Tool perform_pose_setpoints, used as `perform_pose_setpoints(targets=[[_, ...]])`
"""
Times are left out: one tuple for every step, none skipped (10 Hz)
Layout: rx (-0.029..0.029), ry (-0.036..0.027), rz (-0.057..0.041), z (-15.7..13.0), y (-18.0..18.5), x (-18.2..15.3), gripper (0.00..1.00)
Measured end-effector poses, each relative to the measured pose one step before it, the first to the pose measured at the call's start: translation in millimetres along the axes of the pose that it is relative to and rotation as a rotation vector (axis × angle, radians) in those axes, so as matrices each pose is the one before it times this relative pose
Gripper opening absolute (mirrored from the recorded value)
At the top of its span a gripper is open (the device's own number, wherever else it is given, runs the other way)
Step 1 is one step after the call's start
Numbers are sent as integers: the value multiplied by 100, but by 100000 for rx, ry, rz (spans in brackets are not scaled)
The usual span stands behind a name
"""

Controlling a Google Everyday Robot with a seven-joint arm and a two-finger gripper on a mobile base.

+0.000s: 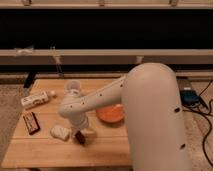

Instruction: Place the pepper in the ceramic bowl

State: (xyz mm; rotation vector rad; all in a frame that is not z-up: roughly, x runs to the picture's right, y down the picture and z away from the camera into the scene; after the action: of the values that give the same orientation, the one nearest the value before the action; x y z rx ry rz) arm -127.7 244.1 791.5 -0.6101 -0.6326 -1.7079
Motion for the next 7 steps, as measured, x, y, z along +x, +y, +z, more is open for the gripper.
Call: perform_pose_setpoints(targets=[[-1516, 159, -1611, 323, -425, 276, 75], [-544, -228, -410, 122, -221, 121, 68], [-872, -58, -457, 147, -18, 287, 57], [-614, -297, -396, 98, -114, 207, 45], [-411, -271, -289, 60, -153, 152, 37], [-198, -233, -65, 39, -114, 135, 28], [238, -52, 429, -127, 78, 132, 16]])
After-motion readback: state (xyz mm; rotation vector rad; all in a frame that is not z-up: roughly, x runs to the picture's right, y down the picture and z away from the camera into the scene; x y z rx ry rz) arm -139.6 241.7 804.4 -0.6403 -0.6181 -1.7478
